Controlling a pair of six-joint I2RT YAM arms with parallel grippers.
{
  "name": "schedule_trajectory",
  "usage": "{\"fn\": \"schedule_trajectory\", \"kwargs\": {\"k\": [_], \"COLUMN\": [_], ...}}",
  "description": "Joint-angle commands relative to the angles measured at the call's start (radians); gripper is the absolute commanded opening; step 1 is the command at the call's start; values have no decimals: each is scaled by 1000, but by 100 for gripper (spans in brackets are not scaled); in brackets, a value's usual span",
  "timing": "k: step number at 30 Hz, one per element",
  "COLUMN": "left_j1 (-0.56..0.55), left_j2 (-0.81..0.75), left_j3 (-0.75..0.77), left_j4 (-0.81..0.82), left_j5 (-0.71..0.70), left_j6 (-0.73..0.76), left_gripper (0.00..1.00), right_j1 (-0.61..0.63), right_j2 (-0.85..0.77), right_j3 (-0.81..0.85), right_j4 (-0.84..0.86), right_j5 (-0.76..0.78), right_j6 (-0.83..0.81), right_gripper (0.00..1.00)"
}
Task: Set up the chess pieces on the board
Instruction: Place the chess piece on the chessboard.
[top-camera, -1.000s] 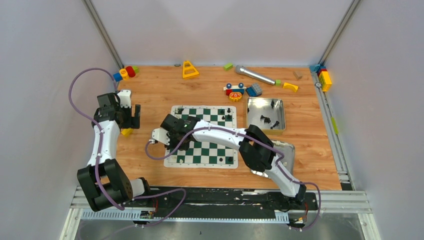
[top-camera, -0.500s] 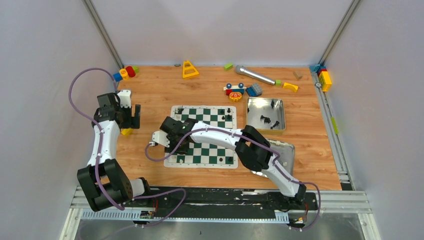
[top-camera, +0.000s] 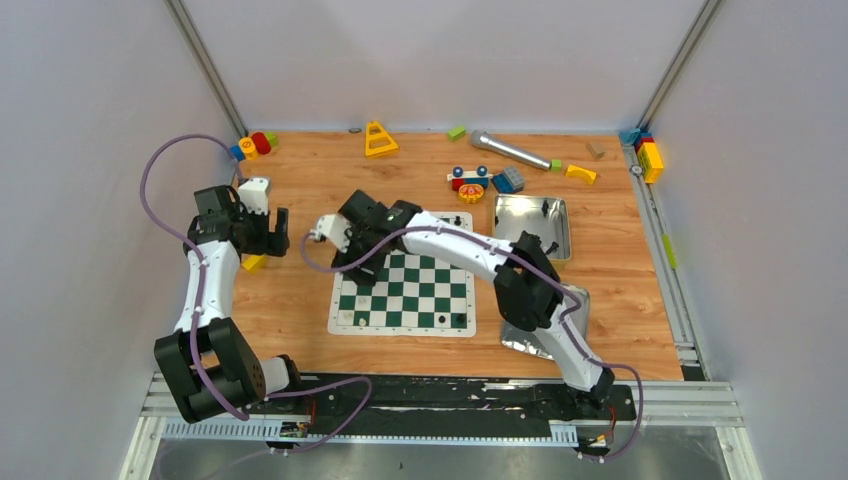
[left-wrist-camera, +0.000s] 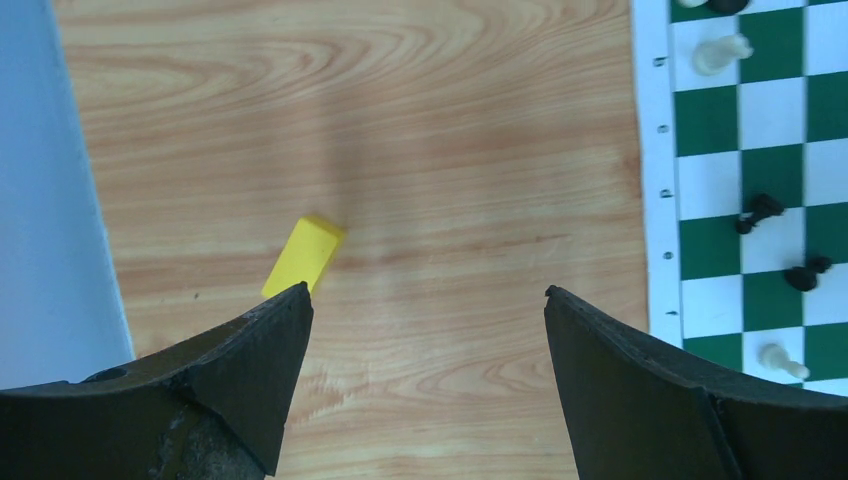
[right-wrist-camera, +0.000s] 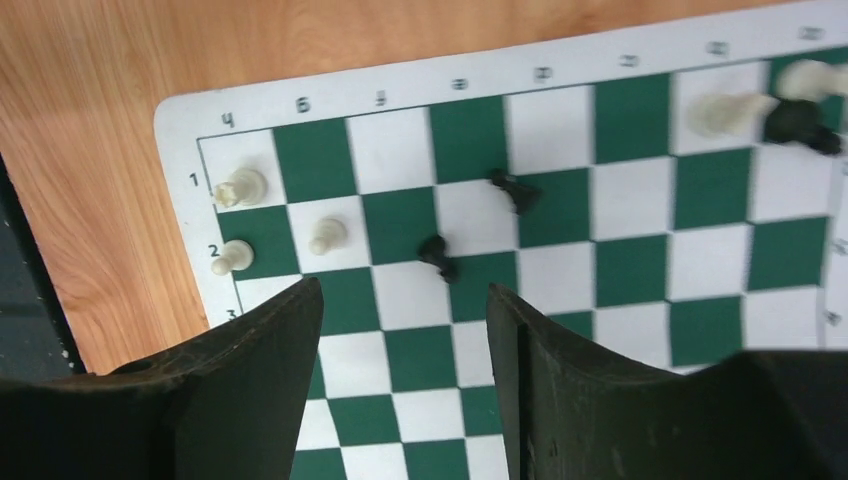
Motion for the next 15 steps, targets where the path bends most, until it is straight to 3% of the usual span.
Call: {"fn": "schedule_trajectory", "kwargs": {"k": [1,8,15], "left_j1": [4,-148,-318], "left_j2": [-10,102,300], "left_j3": [36,116,268], "left_j4": [63,124,137], "left_j5": [219,228,168], "left_j6": [43,11,-29], "left_gripper": [93,86,77], "right_j1": [-122,-291,-345], "right_j2": [-132,-155,-202], "right_j3": [36,34,-96], "right_j4": [77,141,207], "right_j5": [-128,-226,-234], "right_j6": [125,249,264], "right_gripper": [62,60,54]}}
